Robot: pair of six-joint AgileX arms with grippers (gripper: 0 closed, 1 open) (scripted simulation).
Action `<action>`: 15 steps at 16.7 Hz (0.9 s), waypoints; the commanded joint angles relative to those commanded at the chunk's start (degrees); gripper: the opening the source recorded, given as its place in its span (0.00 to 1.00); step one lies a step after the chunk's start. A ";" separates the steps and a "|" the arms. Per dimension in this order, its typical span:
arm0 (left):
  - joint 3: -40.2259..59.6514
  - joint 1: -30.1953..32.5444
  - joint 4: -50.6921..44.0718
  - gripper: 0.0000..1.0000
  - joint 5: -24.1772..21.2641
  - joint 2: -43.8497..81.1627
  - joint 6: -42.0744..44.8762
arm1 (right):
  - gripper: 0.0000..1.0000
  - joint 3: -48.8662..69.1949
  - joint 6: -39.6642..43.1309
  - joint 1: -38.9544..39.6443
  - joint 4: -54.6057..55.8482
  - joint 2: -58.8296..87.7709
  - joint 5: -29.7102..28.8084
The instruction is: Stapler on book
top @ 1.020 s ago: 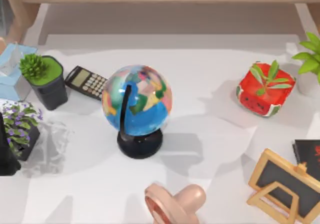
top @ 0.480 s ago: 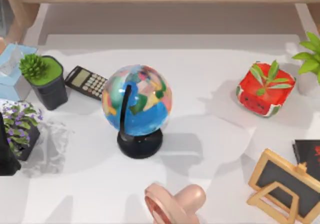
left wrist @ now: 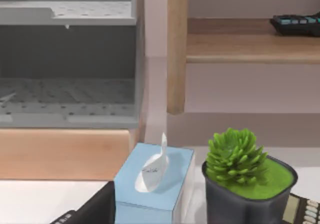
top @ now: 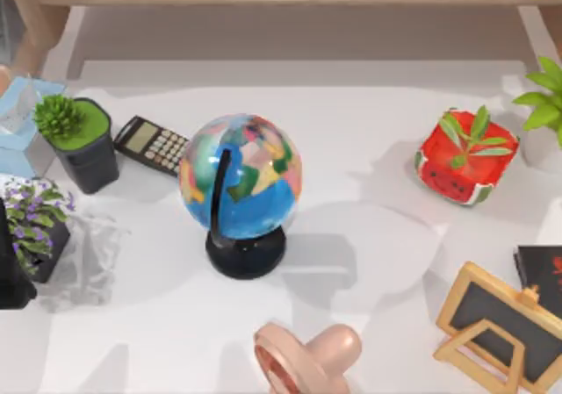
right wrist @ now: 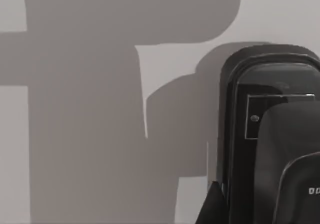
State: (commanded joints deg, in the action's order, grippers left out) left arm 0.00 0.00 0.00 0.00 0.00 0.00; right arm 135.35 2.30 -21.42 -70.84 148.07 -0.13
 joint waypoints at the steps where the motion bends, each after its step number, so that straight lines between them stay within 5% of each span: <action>1: 0.00 0.00 0.00 1.00 0.00 0.00 0.00 | 0.00 -0.96 0.20 -0.38 -0.05 -1.46 -0.03; 15: 0.00 0.00 0.00 1.00 0.00 0.00 0.00 | 0.00 -33.12 -0.06 5.16 9.08 -46.06 -6.44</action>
State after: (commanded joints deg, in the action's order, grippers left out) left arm 0.00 0.00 0.00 0.00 0.00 0.00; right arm 102.23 2.24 -16.26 -61.76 102.02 -6.58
